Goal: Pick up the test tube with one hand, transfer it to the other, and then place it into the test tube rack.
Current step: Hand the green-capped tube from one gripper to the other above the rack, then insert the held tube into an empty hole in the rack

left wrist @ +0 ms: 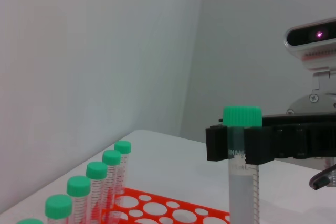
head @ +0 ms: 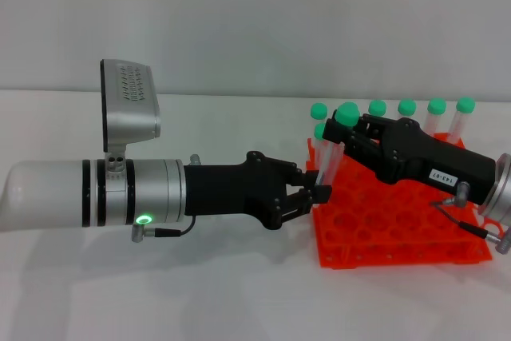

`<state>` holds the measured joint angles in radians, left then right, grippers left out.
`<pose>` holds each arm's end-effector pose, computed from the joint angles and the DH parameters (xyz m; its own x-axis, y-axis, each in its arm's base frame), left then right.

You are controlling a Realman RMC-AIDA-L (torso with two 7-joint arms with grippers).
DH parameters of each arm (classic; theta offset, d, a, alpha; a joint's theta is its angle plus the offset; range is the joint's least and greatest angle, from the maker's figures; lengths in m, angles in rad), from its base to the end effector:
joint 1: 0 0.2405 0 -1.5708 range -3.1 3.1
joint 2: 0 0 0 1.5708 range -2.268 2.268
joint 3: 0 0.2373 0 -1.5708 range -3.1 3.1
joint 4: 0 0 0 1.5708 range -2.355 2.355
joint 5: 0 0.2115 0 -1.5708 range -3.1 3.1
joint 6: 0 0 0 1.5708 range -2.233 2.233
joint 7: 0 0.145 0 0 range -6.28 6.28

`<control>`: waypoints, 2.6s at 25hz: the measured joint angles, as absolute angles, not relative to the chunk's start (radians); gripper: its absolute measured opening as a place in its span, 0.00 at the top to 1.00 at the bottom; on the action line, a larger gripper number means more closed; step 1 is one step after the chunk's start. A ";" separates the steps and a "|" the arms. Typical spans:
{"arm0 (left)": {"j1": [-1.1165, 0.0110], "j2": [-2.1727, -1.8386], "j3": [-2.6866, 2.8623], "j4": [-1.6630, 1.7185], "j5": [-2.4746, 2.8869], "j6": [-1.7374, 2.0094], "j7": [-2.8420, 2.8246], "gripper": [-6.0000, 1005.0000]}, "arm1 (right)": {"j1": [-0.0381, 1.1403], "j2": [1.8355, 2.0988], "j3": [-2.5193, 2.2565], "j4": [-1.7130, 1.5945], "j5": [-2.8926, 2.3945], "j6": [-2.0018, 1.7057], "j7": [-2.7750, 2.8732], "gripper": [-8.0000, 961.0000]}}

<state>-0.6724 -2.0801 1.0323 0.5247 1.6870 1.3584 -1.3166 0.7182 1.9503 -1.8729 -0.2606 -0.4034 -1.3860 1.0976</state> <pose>-0.1834 0.3558 -0.0390 0.8174 0.2293 0.5285 0.3370 -0.9344 -0.1158 0.1656 0.3610 -0.0217 0.5351 -0.2189 -0.8159 -0.4404 -0.8965 -0.0482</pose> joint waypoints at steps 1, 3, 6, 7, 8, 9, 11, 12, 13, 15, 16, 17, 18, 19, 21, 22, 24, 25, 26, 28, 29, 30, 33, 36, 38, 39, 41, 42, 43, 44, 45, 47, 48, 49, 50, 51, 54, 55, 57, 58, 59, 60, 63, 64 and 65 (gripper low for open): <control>-0.672 -2.080 1.032 0.525 1.687 1.358 -1.317 0.80 | 0.718 1.951 -1.872 -0.261 -0.403 -1.386 1.098 0.78; -0.672 -2.080 1.032 0.525 1.686 1.359 -1.317 0.80 | 0.718 1.952 -1.872 -0.261 -0.403 -1.387 1.097 0.78; -0.671 -2.080 1.032 0.524 1.684 1.359 -1.317 0.80 | 0.718 1.953 -1.871 -0.261 -0.403 -1.389 1.097 0.78; -0.671 -2.080 1.032 0.522 1.682 1.359 -1.316 0.80 | 0.718 1.953 -1.871 -0.261 -0.403 -1.389 1.097 0.78; -0.671 -2.081 1.032 0.520 1.681 1.358 -1.315 0.80 | 0.718 1.953 -1.871 -0.261 -0.403 -1.390 1.097 0.78; -0.671 -2.081 1.032 0.518 1.680 1.358 -1.314 0.80 | 0.718 1.953 -1.871 -0.262 -0.403 -1.389 1.097 0.78; -0.670 -2.081 1.032 0.513 1.683 1.346 -1.314 0.80 | 0.718 1.953 -1.872 -0.269 -0.402 -1.390 1.097 0.78; -0.670 -2.082 1.032 0.510 1.683 1.339 -1.314 0.80 | 0.718 1.953 -1.872 -0.272 -0.402 -1.389 1.097 0.78; -0.670 -2.082 1.032 0.508 1.683 1.334 -1.314 0.80 | 0.718 1.953 -1.872 -0.274 -0.402 -1.388 1.097 0.78; -0.670 -2.082 1.032 0.503 1.683 1.322 -1.314 0.77 | 0.718 1.953 -1.873 -0.274 -0.402 -1.388 1.097 0.78; -0.670 -2.082 1.032 0.501 1.682 1.318 -1.314 0.74 | 0.717 1.953 -1.873 -0.275 -0.402 -1.387 1.097 0.78; -0.670 -2.083 1.032 0.501 1.682 1.313 -1.314 0.70 | 0.717 1.953 -1.874 -0.275 -0.402 -1.387 1.097 0.78; -0.670 -2.084 1.032 0.501 1.681 1.309 -1.314 0.67 | 0.717 1.953 -1.874 -0.275 -0.402 -1.386 1.097 0.78; -0.670 -2.084 1.032 0.501 1.681 1.305 -1.314 0.64 | 0.717 1.953 -1.874 -0.275 -0.402 -1.386 1.097 0.78; -0.670 -2.085 1.032 0.500 1.676 1.303 -1.311 0.58 | 0.716 1.953 -1.872 -0.275 -0.402 -1.386 1.096 0.78; -0.668 -2.085 1.032 0.497 1.671 1.302 -1.304 0.54 | 0.715 1.953 -1.871 -0.275 -0.402 -1.386 1.096 0.78; -0.663 -2.085 1.032 0.486 1.651 1.302 -1.275 0.48 | 0.715 1.953 -1.868 -0.275 -0.402 -1.386 1.095 0.78; -0.660 -2.085 1.032 0.477 1.638 1.302 -1.254 0.44 | 0.714 1.953 -1.861 -0.275 -0.401 -1.386 1.091 0.78; -0.657 -2.085 1.032 0.469 1.625 1.301 -1.238 0.41 | 0.712 1.954 -1.850 -0.275 -0.400 -1.385 1.085 0.78; -0.645 -2.085 1.031 0.443 1.585 1.295 -1.198 0.33 | 0.708 1.957 -1.827 -0.275 -0.400 -1.377 1.069 0.78; -0.635 -2.085 1.030 0.433 1.560 1.292 -1.180 0.30 | 0.707 1.959 -1.817 -0.275 -0.400 -1.370 1.061 0.78; -0.624 -2.085 1.029 0.427 1.536 1.289 -1.164 0.26 | 0.706 1.961 -1.810 -0.275 -0.400 -1.362 1.054 0.78; -0.552 -2.086 1.030 0.416 1.393 1.287 -1.077 0.18 | 0.704 1.971 -1.776 -0.275 -0.400 -1.327 1.022 0.78; -0.458 -2.087 1.032 0.409 1.212 1.303 -0.981 0.12 | 0.705 1.991 -1.754 -0.280 -0.396 -1.277 0.955 0.78; -0.406 -2.087 1.032 0.407 1.138 1.317 -0.942 0.12 | 0.706 2.006 -1.739 -0.296 -0.394 -1.227 0.904 0.78; -0.379 -2.087 1.032 0.403 1.093 1.323 -0.919 0.12 | 0.706 2.009 -1.736 -0.301 -0.394 -1.213 0.892 0.78; -0.332 -2.088 1.030 0.376 0.998 1.334 -0.871 0.12 | 0.706 2.018 -1.732 -0.317 -0.384 -1.170 0.851 0.78; -0.315 -2.088 1.029 0.353 0.945 1.343 -0.842 0.12 | 0.705 2.020 -1.731 -0.324 -0.379 -1.155 0.838 0.78; -0.300 -2.088 1.027 0.324 0.880 1.356 -0.807 0.12 | 0.704 2.022 -1.730 -0.330 -0.373 -1.142 0.825 0.78; -0.287 -2.088 1.027 0.289 0.814 1.374 -0.768 0.12 | 0.700 2.024 -1.730 -0.336 -0.364 -1.129 0.810 0.78; -0.280 -2.088 1.026 0.263 0.770 1.388 -0.742 0.12 | 0.696 2.025 -1.729 -0.340 -0.357 -1.121 0.801 0.78; -0.260 -2.088 1.026 0.220 0.699 1.421 -0.705 0.12 | 0.689 2.026 -1.729 -0.345 -0.336 -1.087 0.775 0.78; -0.249 -2.088 1.026 0.207 0.675 1.433 -0.698 0.12 | 0.690 2.026 -1.731 -0.347 -0.329 -1.070 0.767 0.78; -0.237 -2.087 1.026 0.200 0.656 1.443 -0.696 0.12 | 0.692 2.027 -1.735 -0.348 -0.319 -1.046 0.757 0.78; -0.224 -2.087 1.026 0.194 0.637 1.453 -0.694 0.12 | 0.693 2.027 -1.741 -0.350 -0.304 -1.027 0.749 0.78; -0.216 -2.087 1.026 0.191 0.625 1.458 -0.692 0.12 | 0.694 2.027 -1.747 -0.351 -0.288 -1.016 0.741 0.78; -0.199 -2.088 1.026 0.188 0.607 1.466 -0.689 0.12 | 0.694 2.027 -1.764 -0.352 -0.245 -0.990 0.718 0.78; -0.199 -2.088 1.026 0.185 0.605 1.466 -0.687 0.12 | 0.696 2.028 -1.773 -0.353 -0.234 -0.972 0.712 0.78; -0.202 -2.088 1.025 0.178 0.599 1.467 -0.682 0.12 | 0.703 2.028 -1.810 -0.357 -0.211 -0.930 0.708 0.78; -0.205 -2.088 1.025 0.174 0.597 1.468 -0.679 0.12 | 0.705 2.028 -1.829 -0.359 -0.197 -0.918 0.707 0.78; -0.207 -2.088 1.025 0.170 0.596 1.468 -0.676 0.12 | 0.706 2.028 -1.851 -0.360 -0.179 -0.909 0.707 0.78; -0.209 -2.088 1.025 0.167 0.594 1.468 -0.674 0.12 | 0.707 2.028 -1.872 -0.360 -0.161 -0.905 0.706 0.78; -0.212 -2.088 1.025 0.165 0.588 1.469 -0.668 0.12 | 0.703 2.028 -1.904 -0.361 -0.129 -0.903 0.703 0.78; -0.212 -2.088 1.025 0.164 0.587 1.469 -0.667 0.12 | 0.701 2.028 -1.906 -0.361 -0.127 -0.902 0.700 0.78; -0.212 -2.088 1.025 0.164 0.587 1.469 -0.665 0.12 | 0.700 2.028 -1.907 -0.361 -0.126 -0.901 0.697 0.78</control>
